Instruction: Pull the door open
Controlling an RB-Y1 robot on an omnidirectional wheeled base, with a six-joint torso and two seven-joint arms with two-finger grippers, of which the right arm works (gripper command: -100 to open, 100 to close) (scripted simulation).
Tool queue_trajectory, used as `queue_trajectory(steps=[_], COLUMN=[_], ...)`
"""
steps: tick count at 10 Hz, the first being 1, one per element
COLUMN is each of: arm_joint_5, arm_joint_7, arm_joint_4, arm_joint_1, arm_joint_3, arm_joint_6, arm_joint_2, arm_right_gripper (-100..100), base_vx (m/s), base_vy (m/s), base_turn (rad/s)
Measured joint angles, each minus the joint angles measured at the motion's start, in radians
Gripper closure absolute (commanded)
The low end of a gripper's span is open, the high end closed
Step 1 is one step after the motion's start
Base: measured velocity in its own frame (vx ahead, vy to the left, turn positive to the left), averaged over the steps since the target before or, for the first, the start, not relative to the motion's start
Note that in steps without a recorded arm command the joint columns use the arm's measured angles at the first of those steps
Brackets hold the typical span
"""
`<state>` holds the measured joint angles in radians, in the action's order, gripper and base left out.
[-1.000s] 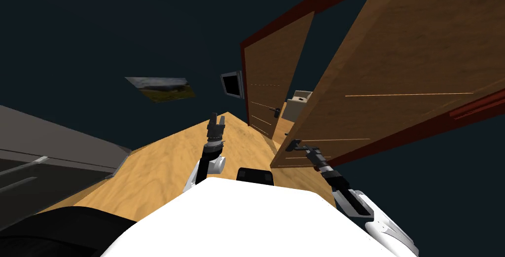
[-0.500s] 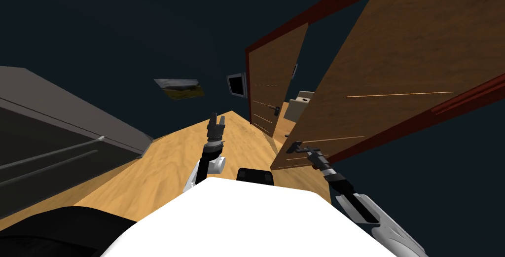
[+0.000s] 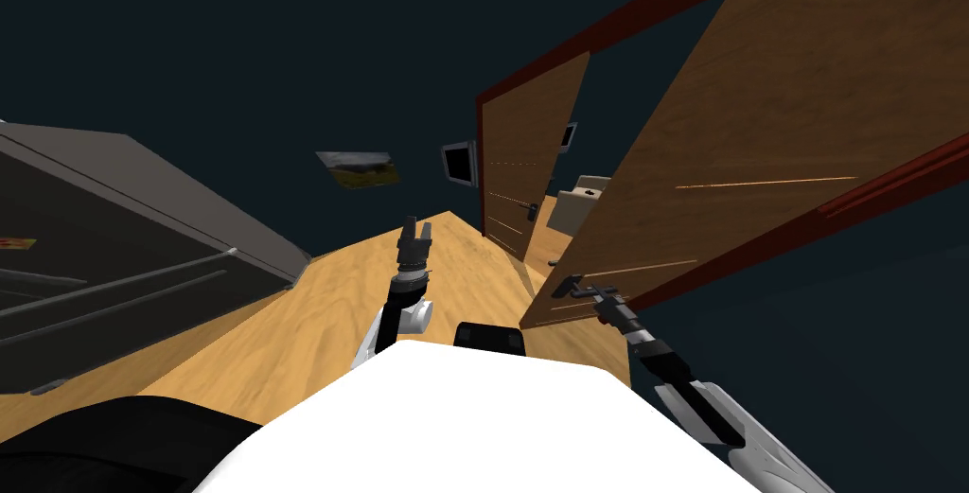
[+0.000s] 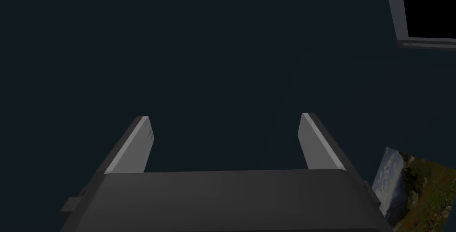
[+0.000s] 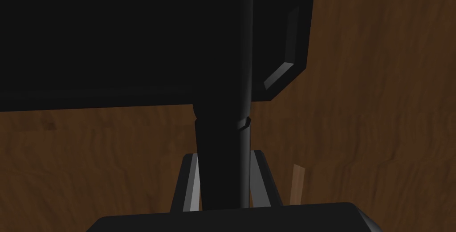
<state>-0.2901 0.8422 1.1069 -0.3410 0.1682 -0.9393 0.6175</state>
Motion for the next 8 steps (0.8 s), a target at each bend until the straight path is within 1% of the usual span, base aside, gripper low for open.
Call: queue_trajectory(steps=[2, 3, 4, 8], arm_joint_5=[0.000, 0.000, 0.001, -0.001], arm_joint_7=[0.002, 0.004, 0.006, 0.016], arm_joint_4=[-0.014, -0.031, -0.036, -0.065], arm_joint_1=[-0.007, -0.006, -0.014, -0.030], arm_joint_3=[0.004, 0.004, 0.007, 0.011], arm_joint_6=[-0.030, -0.052, -0.070, -0.131], arm_joint_2=[0.007, 0.013, 0.018, 0.037], arm_right_gripper=[100, 100, 100, 100], base_vx=[-0.098, -0.099, -0.099, -0.101], base_vy=[-0.049, -0.049, -0.051, -0.048], base_turn=[0.097, 0.092, 0.070, 0.072])
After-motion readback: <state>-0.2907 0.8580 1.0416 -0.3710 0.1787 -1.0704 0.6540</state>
